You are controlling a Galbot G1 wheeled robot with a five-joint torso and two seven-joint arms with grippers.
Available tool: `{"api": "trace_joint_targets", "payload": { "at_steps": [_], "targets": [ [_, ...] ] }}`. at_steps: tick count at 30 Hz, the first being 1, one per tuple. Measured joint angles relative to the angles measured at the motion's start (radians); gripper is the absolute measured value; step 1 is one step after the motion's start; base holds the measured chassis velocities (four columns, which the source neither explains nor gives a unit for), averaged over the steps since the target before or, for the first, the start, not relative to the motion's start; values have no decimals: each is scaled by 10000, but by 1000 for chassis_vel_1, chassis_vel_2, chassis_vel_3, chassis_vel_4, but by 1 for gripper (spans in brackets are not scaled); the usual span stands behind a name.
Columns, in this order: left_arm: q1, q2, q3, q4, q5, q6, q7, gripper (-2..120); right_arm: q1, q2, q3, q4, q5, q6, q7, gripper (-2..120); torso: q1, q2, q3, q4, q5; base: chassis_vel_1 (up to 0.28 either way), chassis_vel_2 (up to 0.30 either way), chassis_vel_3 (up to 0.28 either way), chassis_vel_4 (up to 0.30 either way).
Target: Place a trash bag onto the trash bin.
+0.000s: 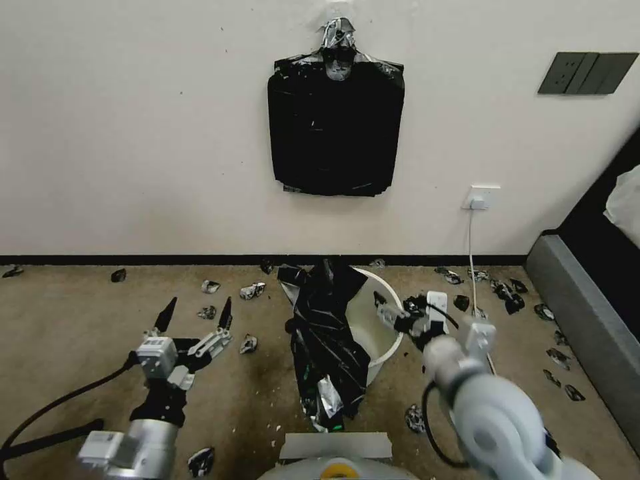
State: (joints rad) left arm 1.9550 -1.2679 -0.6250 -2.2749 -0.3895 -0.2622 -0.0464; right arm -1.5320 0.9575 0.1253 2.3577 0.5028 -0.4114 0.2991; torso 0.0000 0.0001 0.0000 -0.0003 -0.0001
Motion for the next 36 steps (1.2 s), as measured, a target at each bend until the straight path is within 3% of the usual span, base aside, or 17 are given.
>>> {"api": "trace_joint_targets", "payload": {
  "at_steps": [1, 3, 6, 8, 15, 23, 25, 29, 36],
  "targets": [
    [0, 0, 0, 0, 0, 0, 0, 100, 0, 0, 0, 0, 0, 0, 0, 100, 0, 0, 0, 0, 0, 0, 0, 0, 0],
    [2, -6, -32, 4, -9, 40, -39, 100, 527, -402, -947, -67, -874, -91, -875, 100, 0, 0, 0, 1, 0, 0, 0, 0, 0],
    [22, -63, -31, 4, 8, 62, -77, 100, 1542, -489, -2081, -386, -1162, -459, -1142, 100, 0, -1, 1, 3, 1, 0, 0, 0, 0],
    [58, -122, -41, -22, 21, 84, -116, 100, 2642, -253, -3221, -788, -1242, -926, -907, 100, 0, 0, 1, 3, 1, 0, 0, 0, 0],
    [107, -133, -118, -81, 33, 174, -159, 100, 4352, 303, -4991, -1715, -1481, -1770, 70, 100, 0, -1, 1, 5, 0, 0, 0, 0, 0],
    [-45, -120, -28, -77, 28, 245, -168, 100, 4483, 289, -5375, -2325, -2250, -2048, 381, 91, 0, -2, 1, 3, 0, 0, 0, 0, 0],
    [-80, -86, -29, -70, 20, 255, -170, 100, 4515, 286, -5372, -2455, -2263, -2066, 516, 80, 0, -2, 1, 3, 0, 0, 0, 0, 0],
    [-97, -72, -42, -62, -2, 258, -174, 100, 4537, 254, -5344, -2461, -2185, -2067, 569, 70, 0, -1, 0, 3, 1, 0, 0, 0, 0],
    [-117, -68, -36, -42, -21, 259, -184, 100, 4600, 200, -5239, -2414, -1677, -2062, 783, 41, 0, -1, 1, 3, 1, 0, 0, 0, 0]
  ]
}}
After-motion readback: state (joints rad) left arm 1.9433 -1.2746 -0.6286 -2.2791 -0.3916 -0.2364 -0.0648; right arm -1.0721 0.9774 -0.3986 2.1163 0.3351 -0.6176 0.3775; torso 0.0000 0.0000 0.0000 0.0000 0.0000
